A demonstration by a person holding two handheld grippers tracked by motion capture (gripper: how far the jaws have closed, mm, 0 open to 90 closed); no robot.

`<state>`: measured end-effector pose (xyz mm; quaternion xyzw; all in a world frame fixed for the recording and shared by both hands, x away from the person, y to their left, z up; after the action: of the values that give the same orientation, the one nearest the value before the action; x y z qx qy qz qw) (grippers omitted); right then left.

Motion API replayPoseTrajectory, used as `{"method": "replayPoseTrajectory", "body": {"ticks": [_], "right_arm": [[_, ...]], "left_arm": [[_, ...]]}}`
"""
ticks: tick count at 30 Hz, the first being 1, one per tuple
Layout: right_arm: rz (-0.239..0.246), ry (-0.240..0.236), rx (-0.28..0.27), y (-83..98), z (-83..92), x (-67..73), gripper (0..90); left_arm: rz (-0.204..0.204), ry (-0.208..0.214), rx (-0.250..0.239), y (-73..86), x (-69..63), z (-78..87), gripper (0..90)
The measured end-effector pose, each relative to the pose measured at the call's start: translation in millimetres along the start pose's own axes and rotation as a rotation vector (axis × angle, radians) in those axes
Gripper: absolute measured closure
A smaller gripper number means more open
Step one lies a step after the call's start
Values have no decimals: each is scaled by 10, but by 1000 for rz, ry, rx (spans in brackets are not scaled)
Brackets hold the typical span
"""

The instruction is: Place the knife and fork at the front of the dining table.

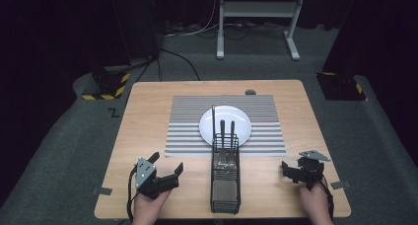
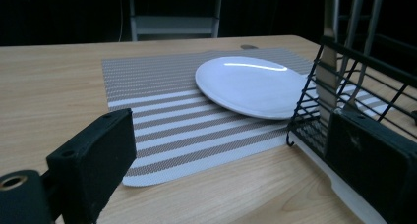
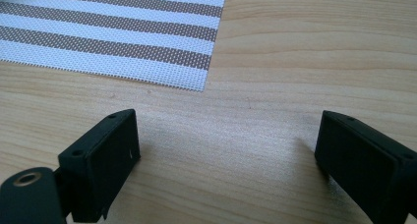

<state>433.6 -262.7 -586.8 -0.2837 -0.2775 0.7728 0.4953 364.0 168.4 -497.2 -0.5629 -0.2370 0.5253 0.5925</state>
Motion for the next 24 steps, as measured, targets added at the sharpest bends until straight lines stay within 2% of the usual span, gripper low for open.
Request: {"method": "replayPoseTrajectory", "body": {"ticks": [6, 9, 11, 14, 16, 19, 24], "right_arm": [[0, 0, 0, 0, 0, 0, 92], [-1, -2, 0, -1, 0, 5, 92], [2, -4, 0, -2, 1, 7, 93], [2, -6, 0, -2, 1, 10, 93], [2, -6, 0, -2, 1, 11, 93], [3, -6, 0, -2, 1, 10, 93], [3, -6, 0, -2, 1, 11, 93]], "left_arm": [[-21, 8, 2, -61, -130, -51, 58], [-12, 7, 1, -98, -169, -75, 58], [-3, 22, -5, -180, -239, -108, 60], [-25, 44, -8, -255, -329, -148, 64], [-38, 51, -6, -287, -380, -177, 68], [-36, 64, -13, -328, -449, -221, 106], [-39, 80, -16, -372, -527, -285, 110]]}}
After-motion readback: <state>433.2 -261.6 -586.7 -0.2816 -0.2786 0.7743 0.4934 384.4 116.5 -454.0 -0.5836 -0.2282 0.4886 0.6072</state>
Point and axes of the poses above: each handheld gripper's, and its own axes: z roughly backward along the jaws, y roughly out of its underside, x roughly to its left, the point moved 9 cm from there along -z, roughly forward along the jaws, and after that the axes turned 12 degrees about z, right-handed, at the moved point
